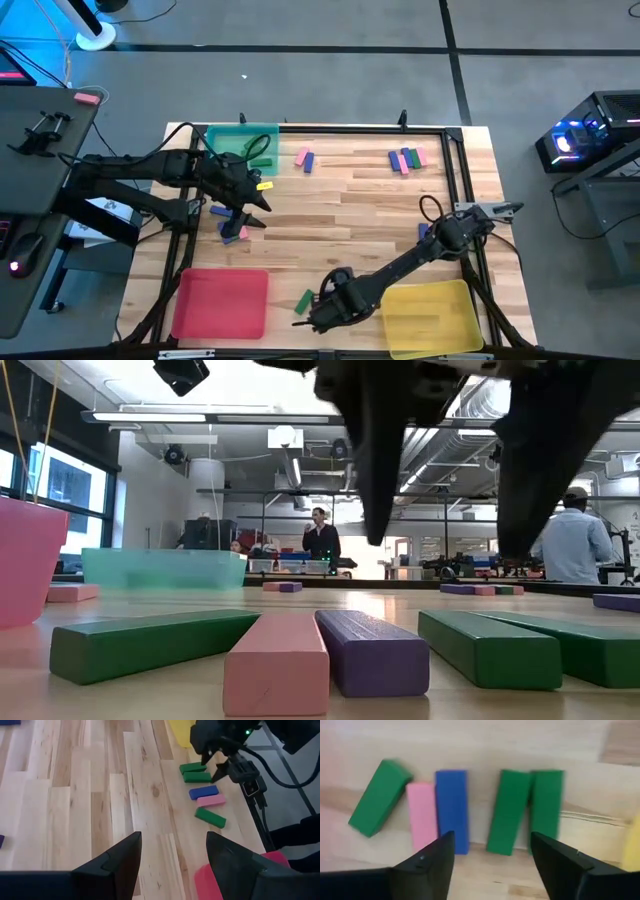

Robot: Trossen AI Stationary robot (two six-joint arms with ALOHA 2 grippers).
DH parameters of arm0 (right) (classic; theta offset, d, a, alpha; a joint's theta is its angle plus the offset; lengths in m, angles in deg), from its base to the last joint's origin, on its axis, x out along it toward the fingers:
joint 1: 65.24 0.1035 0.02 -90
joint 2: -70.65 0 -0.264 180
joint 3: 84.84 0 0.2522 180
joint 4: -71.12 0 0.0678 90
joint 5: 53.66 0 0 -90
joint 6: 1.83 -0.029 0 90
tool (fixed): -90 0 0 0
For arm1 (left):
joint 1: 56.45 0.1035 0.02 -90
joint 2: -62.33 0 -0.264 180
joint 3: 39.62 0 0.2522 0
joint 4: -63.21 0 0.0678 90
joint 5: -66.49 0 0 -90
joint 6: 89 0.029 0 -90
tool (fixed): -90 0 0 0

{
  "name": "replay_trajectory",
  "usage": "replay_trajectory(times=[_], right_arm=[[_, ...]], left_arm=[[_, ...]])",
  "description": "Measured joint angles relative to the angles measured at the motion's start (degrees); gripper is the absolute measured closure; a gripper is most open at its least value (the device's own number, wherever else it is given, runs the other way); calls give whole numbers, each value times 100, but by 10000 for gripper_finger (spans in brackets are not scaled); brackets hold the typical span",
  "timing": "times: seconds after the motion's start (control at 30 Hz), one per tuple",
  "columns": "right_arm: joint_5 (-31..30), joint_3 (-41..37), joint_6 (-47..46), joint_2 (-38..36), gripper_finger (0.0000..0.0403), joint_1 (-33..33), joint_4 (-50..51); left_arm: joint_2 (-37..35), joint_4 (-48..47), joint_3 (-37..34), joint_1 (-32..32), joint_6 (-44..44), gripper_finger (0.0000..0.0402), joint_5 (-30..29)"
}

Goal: Sort blocks
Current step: Put the green block into the blue bin

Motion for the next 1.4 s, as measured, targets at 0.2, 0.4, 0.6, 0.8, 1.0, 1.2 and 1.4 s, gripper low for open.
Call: replay_trajectory(times=[0.2,0.4,0.6,0.8,1.0,1.2,1.4], right_arm=[[3,40,-242,18,245,-11,242],[-170,40,-460,18,280,-14,-7],[-361,-223,-1034,26,273,75,-72],[-229,-275,-1019,26,237,94,-136],[-149,-275,-1002,38,201,76,-278],[47,-281,-1068,188,199,63,-296],[76,-281,-1066,208,199,63,-251]], left_arm=[[0,44,0,4,54,190,0],[0,44,0,4,118,190,2],[0,44,0,4,116,190,2],[0,44,0,4,154,190,4],[0,45,0,4,201,190,4],[2,109,0,4,201,190,7],[2,293,0,7,203,190,7]])
